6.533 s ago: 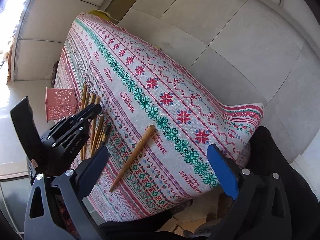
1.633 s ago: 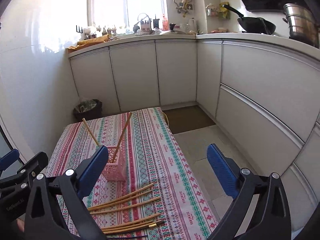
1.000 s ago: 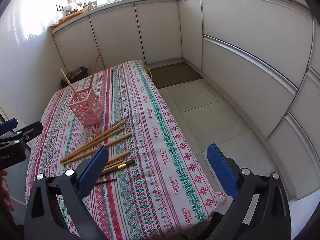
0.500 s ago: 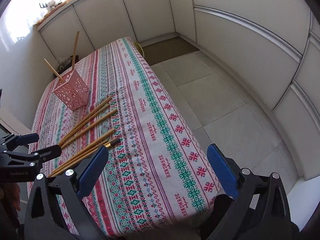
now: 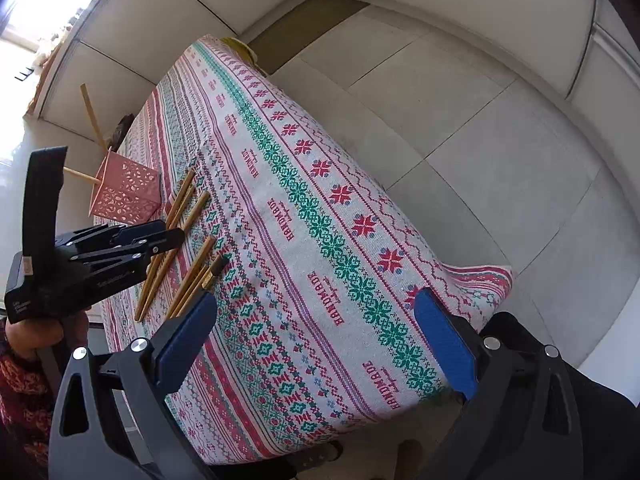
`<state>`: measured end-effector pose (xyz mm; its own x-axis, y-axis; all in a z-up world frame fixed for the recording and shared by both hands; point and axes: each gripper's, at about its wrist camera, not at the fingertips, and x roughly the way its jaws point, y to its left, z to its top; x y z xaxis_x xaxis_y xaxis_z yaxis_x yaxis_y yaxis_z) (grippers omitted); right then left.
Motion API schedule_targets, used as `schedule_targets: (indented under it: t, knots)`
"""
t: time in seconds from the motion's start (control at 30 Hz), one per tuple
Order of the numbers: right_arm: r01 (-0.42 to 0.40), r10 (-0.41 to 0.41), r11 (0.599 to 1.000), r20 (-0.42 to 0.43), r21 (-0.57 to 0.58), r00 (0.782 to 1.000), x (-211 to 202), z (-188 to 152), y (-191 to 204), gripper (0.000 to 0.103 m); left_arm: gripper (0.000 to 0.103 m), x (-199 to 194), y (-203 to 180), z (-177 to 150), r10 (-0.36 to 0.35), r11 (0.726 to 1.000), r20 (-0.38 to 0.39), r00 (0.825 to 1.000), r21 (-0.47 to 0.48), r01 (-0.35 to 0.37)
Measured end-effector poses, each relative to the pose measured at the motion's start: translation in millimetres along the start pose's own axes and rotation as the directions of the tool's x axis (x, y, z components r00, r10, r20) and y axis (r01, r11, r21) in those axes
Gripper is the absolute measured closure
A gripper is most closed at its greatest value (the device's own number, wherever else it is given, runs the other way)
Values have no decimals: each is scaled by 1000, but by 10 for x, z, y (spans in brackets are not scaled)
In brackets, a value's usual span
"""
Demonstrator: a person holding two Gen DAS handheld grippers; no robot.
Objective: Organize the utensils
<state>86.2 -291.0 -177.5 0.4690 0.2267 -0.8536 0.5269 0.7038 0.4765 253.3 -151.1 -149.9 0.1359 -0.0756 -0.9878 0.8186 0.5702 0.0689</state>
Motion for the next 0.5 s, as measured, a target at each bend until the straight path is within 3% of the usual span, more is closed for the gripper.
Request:
schedule_targets:
  t: [0.27,0.37,0.5]
  knots:
    - [-6,9,1000,-74,30,997,149,28,-9,7,85,303,101,131,-4,999,-58,998,37,7]
    - [5,-2,999,-64,35,998,170,32,20,7,89,326,176,106,-50,999,-44,998,1,50]
    - [26,-23,999,-54,44,998,208,40,84,7,94,304,134,-103,6,999,44,999,-37,-4]
